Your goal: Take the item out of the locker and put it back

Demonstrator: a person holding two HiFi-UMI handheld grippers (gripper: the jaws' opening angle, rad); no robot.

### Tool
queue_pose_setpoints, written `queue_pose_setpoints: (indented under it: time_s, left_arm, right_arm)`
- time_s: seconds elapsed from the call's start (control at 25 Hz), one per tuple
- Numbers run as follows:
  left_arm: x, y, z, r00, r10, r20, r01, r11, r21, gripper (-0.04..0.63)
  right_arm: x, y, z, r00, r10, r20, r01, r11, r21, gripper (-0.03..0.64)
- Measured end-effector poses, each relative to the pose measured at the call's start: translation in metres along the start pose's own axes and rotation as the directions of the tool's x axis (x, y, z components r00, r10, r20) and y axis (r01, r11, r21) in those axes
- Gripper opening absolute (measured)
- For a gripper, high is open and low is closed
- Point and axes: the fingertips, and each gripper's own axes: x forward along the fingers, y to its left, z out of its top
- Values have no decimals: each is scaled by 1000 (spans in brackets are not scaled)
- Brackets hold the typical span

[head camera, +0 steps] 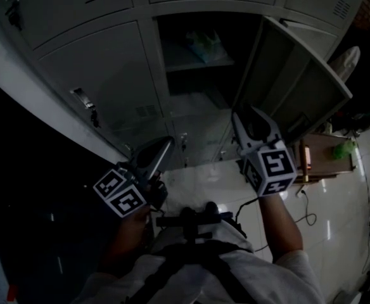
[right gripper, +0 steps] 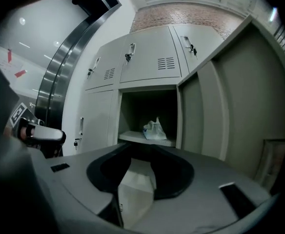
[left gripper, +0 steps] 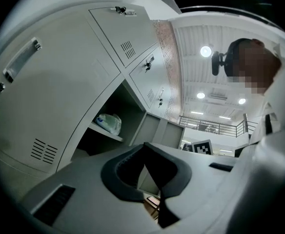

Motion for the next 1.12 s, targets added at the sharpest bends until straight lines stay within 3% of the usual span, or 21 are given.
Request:
queue_pose_setpoints:
  time_s: [0.36,0.72,1.12]
  left_arm:
    - [-39,-9,-33,999,14,-44,-16,999,-40,-2]
    - [-63,-25,-58,996,26,-80,-31,998,-61,-2]
    - [-68,-83,-85,995,80,-57,-83,995,-48,-2]
  right_arm:
    - [-46,36,-37,999,8,-44,-6,998,57,69]
    - [-78,49,-57,997,34,-66,-27,994,102,63]
    - [-140,46,-77,993,108,-55,-101,988,114,63]
